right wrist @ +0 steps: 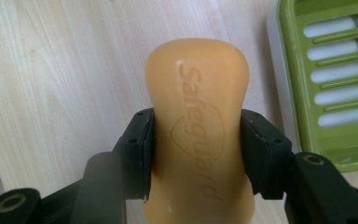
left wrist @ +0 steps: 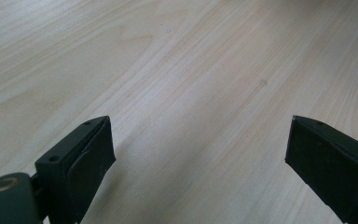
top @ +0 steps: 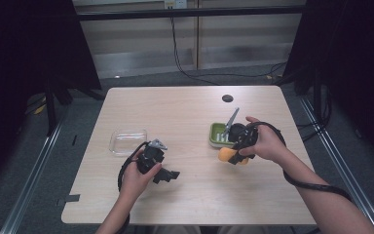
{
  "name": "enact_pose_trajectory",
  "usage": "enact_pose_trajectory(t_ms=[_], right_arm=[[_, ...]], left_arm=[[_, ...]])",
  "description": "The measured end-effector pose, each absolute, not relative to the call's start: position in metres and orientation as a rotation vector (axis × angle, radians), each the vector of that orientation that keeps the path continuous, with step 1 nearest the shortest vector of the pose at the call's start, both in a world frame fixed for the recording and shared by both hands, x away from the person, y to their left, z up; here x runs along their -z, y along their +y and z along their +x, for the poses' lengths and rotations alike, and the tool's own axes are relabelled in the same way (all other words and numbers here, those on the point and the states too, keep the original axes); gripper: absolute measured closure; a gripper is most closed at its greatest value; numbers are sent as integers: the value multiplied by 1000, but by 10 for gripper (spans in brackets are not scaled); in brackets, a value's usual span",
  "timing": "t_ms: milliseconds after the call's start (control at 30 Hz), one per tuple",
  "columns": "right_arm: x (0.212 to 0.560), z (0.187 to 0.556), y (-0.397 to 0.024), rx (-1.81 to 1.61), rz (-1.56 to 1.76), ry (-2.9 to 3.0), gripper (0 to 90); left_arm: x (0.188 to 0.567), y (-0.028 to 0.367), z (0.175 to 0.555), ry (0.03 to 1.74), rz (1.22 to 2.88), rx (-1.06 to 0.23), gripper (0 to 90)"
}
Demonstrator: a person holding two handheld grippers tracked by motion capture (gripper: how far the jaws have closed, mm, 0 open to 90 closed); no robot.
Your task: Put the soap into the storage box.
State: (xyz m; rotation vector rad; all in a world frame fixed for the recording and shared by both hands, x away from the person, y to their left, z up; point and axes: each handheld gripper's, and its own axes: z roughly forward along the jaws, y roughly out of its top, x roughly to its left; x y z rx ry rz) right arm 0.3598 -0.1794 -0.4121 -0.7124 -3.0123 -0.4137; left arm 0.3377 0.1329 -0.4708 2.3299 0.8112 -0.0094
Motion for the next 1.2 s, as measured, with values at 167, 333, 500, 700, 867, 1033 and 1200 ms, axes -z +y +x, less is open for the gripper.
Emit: enact_pose_trajectory(t_ms=[167, 333, 500, 700, 867, 1033, 1200], right_arm=[[410, 363, -181, 415, -717, -3013, 499], [407, 367, -183, 418, -738, -3006, 499], [405, 370, -182, 415, -742, -3007, 499], [405, 373, -182, 411, -734, -3010, 499], [405, 376, -183, 418, -745, -3008, 499], [404, 379, -184, 419, -750, -3008, 499], [404, 381, -185, 424, -766, -3008, 499]], left_arm=[[470, 135, 340, 766, 2376, 5, 77], [470, 133, 338, 815, 2329, 6, 77], [470, 133, 338, 810, 2328, 3, 77], [469, 135, 339, 782, 2354, -5, 77], [470, 133, 337, 818, 2316, 4, 77], [470, 134, 337, 823, 2314, -1, 77], [469, 135, 339, 781, 2356, -2, 77]])
